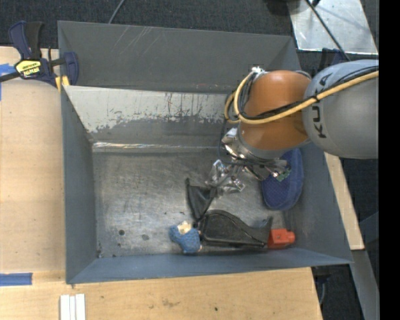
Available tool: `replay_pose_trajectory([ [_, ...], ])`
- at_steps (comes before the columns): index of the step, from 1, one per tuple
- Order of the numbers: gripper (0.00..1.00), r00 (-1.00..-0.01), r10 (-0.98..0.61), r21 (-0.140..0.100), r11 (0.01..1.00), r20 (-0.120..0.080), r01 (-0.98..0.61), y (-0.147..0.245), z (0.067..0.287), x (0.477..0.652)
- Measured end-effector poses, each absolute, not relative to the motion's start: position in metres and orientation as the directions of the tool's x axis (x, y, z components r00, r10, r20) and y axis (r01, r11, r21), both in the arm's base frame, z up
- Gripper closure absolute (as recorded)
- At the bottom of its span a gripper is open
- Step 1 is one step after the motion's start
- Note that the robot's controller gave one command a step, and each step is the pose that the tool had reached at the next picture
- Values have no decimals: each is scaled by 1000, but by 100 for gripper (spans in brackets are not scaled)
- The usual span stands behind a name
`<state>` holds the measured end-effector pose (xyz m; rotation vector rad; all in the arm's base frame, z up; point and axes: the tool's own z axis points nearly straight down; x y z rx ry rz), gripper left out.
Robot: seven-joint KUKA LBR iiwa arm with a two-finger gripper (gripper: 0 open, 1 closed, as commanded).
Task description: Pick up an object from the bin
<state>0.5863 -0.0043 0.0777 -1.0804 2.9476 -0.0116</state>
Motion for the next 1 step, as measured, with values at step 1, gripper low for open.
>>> replay_pose_trajectory([
  [1,100,-763,-646,-8,763,0,-646,-4,78,586],
])
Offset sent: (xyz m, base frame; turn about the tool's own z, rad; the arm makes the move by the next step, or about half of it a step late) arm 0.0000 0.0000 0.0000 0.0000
